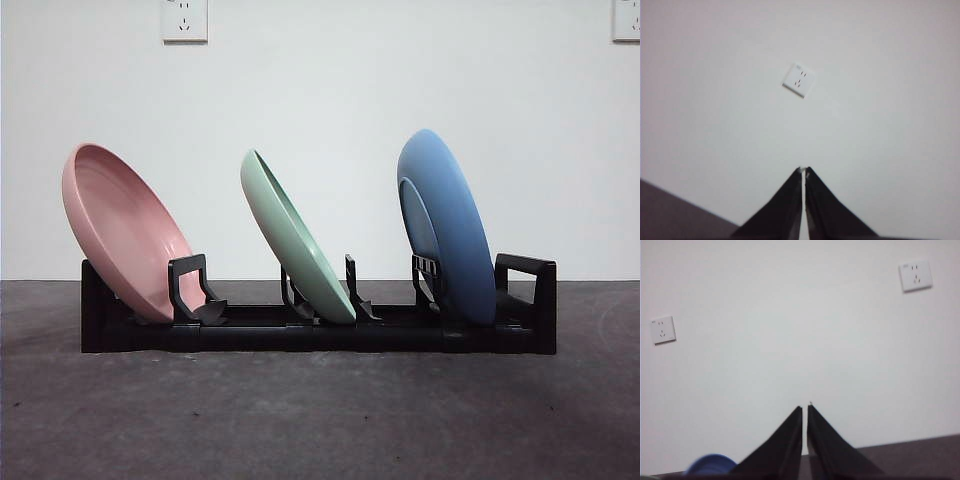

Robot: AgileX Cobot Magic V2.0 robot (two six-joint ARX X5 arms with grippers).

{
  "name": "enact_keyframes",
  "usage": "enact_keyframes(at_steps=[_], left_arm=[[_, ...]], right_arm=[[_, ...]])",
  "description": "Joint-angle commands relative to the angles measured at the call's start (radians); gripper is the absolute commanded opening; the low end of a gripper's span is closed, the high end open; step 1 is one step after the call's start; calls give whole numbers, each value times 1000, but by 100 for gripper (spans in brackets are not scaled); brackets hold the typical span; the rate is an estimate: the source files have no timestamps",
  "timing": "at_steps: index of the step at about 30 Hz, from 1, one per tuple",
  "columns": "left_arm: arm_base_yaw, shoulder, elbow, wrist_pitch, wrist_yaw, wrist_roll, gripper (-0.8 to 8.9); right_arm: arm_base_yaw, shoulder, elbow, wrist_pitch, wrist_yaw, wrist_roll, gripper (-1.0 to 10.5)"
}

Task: Place the plate

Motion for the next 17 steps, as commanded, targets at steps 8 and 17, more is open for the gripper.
enact_keyframes(at_steps=[8, 17], left_arm=[[0, 137, 420, -465, 70, 8, 10], [-1, 411, 762, -824, 241, 108, 10]], right_arm=[[-1, 163, 382, -412, -35, 62, 15], [-1, 491, 744, -737, -315, 58, 15]])
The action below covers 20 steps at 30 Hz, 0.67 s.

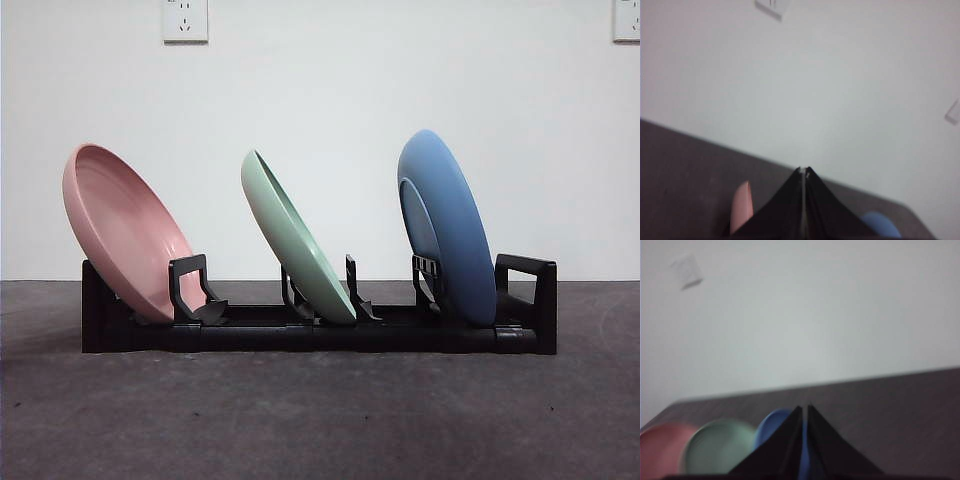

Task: Place the plate

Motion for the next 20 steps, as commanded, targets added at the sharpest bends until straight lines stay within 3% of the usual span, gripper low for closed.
enact_keyframes(at_steps=[1, 4, 8, 14, 18, 20], left_arm=[[-1, 89, 107, -137, 9, 32, 10], [-1, 190, 218, -294, 9, 68, 10], [-1, 311, 357, -486, 9, 137, 10], [-1, 445, 517, -733, 33, 196, 19], [-1, 505, 561, -842, 35, 243, 161], [-1, 520, 561, -870, 35, 255, 242]], right_arm=[[-1, 101, 105, -88, -97, 9, 15], [-1, 203, 212, -202, -164, 9, 15], [0, 304, 328, -341, -173, 2, 15], [0, 436, 442, -595, -172, -93, 16], [0, 495, 456, -701, -173, -170, 22], [0, 513, 456, -730, -173, -216, 86]])
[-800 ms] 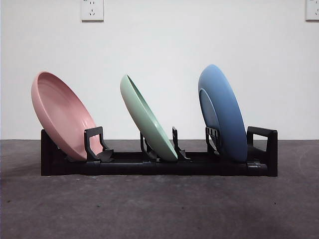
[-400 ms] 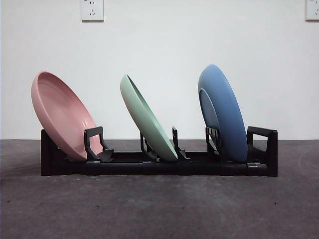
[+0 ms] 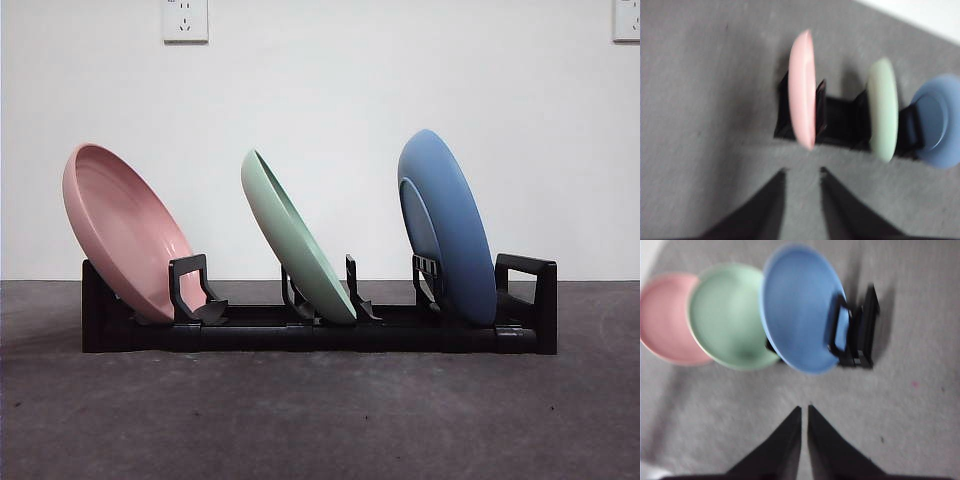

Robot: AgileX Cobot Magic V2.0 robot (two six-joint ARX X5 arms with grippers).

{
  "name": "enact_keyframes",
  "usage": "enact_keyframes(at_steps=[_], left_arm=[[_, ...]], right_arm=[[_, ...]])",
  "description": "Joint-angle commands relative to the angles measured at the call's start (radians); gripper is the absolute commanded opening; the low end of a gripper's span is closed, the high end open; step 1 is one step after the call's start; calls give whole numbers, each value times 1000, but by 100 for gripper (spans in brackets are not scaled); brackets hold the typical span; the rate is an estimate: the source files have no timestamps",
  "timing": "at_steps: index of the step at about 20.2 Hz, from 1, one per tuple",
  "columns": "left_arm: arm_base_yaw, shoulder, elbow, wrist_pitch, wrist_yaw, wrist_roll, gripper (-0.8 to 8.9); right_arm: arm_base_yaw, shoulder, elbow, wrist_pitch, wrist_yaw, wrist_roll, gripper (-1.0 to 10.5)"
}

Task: Place the plate

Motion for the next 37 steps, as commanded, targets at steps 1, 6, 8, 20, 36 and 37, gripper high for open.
enact_keyframes(at_steps=[1, 6, 8, 20, 36, 37], left_arm=[[-1, 26, 20, -32, 6, 52, 273], [-1, 31, 20, -46, 5, 56, 295], [-1, 28, 20, -48, 5, 55, 295], [-1, 26, 20, -8, 5, 51, 289], [-1, 26, 20, -8, 4, 55, 289], [-1, 26, 20, -8, 4, 56, 289]], right_arm=[[0, 20, 19, -26, -4, -105, 145], [0, 18, 19, -35, -4, -126, 287], [0, 1, 19, -49, -5, -105, 286], [114, 341, 186, 32, -101, 10, 278], [287, 750, 358, 228, -59, -18, 277], [287, 761, 358, 234, -51, -18, 277]])
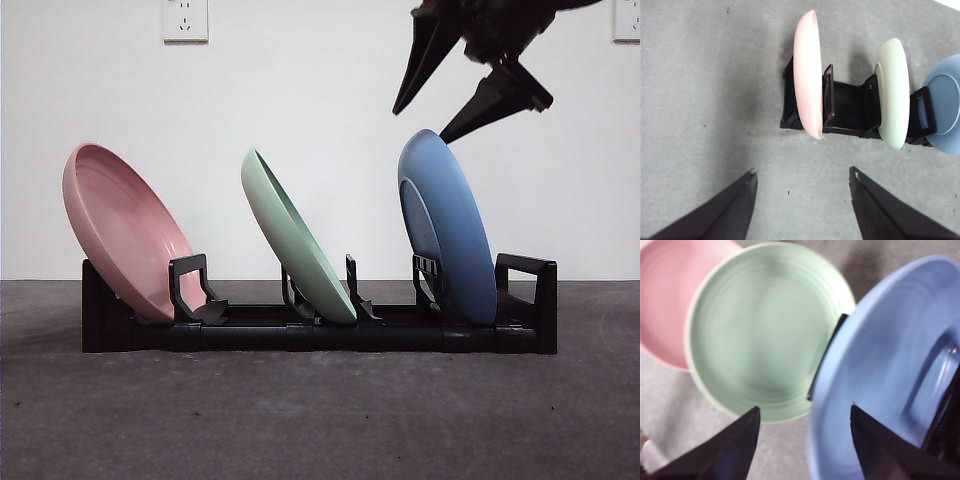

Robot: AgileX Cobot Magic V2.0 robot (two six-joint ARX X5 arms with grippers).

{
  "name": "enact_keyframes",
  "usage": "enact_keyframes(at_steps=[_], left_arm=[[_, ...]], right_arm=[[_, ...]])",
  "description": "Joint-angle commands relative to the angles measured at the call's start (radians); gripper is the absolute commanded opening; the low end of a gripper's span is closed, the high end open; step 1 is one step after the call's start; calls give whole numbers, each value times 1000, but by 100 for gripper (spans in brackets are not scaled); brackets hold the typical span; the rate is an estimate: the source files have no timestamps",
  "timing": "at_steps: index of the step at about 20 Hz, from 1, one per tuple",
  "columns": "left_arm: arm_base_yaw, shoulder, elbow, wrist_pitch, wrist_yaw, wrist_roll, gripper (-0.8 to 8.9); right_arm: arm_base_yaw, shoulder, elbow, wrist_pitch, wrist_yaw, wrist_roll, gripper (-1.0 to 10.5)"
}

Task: Place the plate

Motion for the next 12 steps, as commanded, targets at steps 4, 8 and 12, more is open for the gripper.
enact_keyframes(at_steps=[4, 8, 12], left_arm=[[-1, 6, 20, 18, 3, 8, 289], [-1, 6, 20, 37, 3, 8, 289], [-1, 6, 20, 37, 3, 8, 289]], right_arm=[[6, 56, 25, 16, 11, -14, 182], [13, 61, 25, 15, 11, -14, 63], [13, 59, 28, 2, 10, -14, 13]])
